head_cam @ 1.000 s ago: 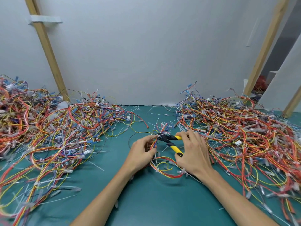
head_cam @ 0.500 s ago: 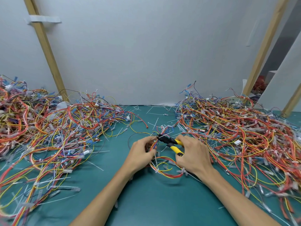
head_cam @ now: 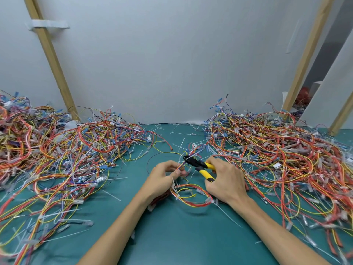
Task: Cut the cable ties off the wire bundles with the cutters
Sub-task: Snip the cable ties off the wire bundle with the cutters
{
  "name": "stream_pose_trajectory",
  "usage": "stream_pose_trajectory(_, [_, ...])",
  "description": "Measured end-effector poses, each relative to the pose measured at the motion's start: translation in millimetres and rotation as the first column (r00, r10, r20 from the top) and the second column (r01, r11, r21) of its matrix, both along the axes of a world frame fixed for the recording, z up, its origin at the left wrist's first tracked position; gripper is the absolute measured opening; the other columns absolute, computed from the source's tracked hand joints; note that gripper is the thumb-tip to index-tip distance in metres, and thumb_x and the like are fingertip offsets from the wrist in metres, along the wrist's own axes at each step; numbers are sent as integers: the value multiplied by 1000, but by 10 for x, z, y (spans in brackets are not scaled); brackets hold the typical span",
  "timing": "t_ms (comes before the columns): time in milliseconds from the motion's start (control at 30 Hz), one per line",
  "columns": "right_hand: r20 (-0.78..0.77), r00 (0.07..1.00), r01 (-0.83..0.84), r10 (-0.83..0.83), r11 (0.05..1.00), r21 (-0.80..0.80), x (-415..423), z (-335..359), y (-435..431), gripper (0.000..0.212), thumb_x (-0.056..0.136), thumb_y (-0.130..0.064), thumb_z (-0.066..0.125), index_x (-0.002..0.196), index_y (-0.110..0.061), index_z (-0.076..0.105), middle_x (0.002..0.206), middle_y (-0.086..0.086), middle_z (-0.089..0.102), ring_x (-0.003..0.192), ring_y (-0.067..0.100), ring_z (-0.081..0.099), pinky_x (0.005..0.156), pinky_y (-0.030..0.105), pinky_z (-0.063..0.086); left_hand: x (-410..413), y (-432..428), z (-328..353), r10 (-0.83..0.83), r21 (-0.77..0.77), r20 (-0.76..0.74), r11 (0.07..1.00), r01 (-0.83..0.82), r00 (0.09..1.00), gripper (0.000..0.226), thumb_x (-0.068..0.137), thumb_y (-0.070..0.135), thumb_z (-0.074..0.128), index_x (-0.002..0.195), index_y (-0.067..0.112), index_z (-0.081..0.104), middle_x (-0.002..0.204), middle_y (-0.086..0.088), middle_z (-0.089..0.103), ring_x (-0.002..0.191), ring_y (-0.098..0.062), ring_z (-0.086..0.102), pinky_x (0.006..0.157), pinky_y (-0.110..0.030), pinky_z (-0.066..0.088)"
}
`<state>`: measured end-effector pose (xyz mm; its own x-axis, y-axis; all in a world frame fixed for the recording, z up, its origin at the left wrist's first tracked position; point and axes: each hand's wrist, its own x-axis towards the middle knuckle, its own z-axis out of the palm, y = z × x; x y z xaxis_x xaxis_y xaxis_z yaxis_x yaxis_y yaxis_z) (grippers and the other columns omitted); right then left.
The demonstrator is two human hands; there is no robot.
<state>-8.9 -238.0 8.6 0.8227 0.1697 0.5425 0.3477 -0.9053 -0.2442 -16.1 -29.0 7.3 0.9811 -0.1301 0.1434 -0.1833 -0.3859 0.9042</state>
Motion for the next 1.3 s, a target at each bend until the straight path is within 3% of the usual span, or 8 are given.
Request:
stream_pose_trajectory(133, [6, 1000, -26, 26, 999, -47, -2, -10, 3, 33, 64, -28, 68, 94, -28, 56, 72, -12, 50, 63, 19, 46, 54, 27, 31, 2, 0, 91, 20, -103, -116, 994, -32, 993, 19, 94, 7, 55, 79, 16, 64, 71, 2, 65, 74, -15, 58, 78, -29, 41])
stream_pose_trajectory(267, [-12, 999, -44, 43, 993, -113, 3, -23, 7, 36, 63, -30, 65, 97, -29, 53, 72, -11, 44, 63, 15, 38, 52, 28, 29, 1, -15, 75, 93, -29, -73, 995, -95, 993, 29, 95, 31, 59, 68, 19, 60, 62, 10, 57, 62, -8, 49, 66, -26, 36])
stream_pose_trajectory(367, [-52, 998, -44, 36, 987, -155, 3, -18, 17, 32, 65, -33, 57, 96, -28, 49, 73, -8, 49, 63, 19, 40, 51, 29, 27, -5, -32, 8, 118, -46, -1, 992, -118, 993, 27, 94, 25, 61, 68, 19, 55, 55, 13, 53, 57, -6, 45, 62, -25, 35])
stream_pose_trajectory(500, [-103, 993, -68, 56, 990, -125, 5, -27, 19, 24, 68, -35, 50, 90, -26, 46, 73, -5, 53, 66, 26, 52, 52, 31, 31, 8, -42, -36, 163, -5, 98, 987, -163, 982, 25, 91, 24, 65, 69, 17, 56, 59, 9, 56, 56, -5, 47, 62, -25, 37])
stream_pose_trajectory(800, [-116, 991, -81, 63, 984, -157, 16, -33, 6, 25, 67, -31, 53, 89, -27, 42, 70, -7, 46, 63, 20, 43, 51, 28, 25, 9, -44, -58, 211, 53, 186, 973, -224, 960, 30, 86, 23, 71, 62, 21, 53, 51, 11, 51, 49, -1, 43, 56, -23, 34])
stream_pose_trajectory(1000, [-66, 995, -84, 72, 976, -202, 33, -35, 2, 34, 64, -32, 53, 96, -24, 47, 75, -9, 41, 69, 20, 37, 61, 30, 26, -47, -68, -28, 206, 117, 302, 961, -251, 931, 29, 85, 24, 71, 63, 17, 53, 50, 8, 50, 51, -4, 44, 53, -14, 32])
stream_pose_trajectory(1300, [-123, 991, -80, 56, 976, -205, 28, -38, 14, 22, 66, -33, 49, 81, -24, 36, 62, -5, 40, 60, 25, 43, 49, 30, 22, -45, -73, -27, 214, 125, 318, 956, -265, 924, 30, 85, 25, 71, 63, 18, 52, 50, 9, 50, 52, -5, 44, 53, -16, 30])
